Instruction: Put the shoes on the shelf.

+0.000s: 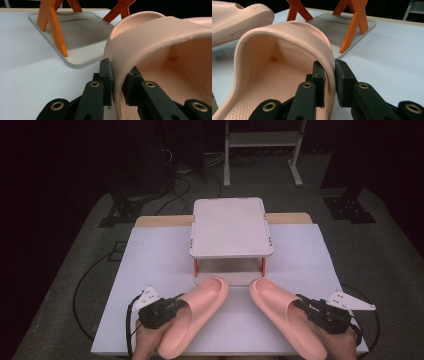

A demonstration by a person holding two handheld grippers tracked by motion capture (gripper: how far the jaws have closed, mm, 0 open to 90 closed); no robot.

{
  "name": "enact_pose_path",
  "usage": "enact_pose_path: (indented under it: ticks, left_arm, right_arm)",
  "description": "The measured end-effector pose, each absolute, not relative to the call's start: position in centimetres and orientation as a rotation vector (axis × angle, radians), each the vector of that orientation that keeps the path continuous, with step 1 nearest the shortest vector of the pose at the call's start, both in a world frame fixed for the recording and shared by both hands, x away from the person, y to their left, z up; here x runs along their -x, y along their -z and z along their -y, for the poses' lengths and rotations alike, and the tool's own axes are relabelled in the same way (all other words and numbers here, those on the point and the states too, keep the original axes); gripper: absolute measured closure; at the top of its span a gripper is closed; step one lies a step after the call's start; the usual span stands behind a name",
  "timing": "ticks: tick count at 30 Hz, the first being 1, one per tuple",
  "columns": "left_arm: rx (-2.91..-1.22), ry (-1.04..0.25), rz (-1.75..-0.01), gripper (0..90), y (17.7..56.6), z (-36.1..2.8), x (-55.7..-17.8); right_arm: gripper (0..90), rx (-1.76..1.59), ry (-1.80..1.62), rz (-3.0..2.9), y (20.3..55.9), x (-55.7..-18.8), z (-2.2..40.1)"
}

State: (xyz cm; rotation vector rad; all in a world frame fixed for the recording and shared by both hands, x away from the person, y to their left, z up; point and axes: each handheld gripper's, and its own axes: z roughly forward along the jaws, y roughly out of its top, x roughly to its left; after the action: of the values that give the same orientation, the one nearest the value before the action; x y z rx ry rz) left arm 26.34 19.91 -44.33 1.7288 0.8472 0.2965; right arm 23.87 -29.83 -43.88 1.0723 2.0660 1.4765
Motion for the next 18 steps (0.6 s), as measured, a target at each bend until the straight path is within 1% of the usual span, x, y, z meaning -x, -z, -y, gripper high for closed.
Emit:
enact_pose_path:
  ticks: [18]
  left_arm:
    - [-1.736,-0.262,-0.827,79.4,43.99,-19.49,-26.44]
  right_arm:
    - [78.5,-1.090,-1.508,-2.056,43.35,-24.22,29.60]
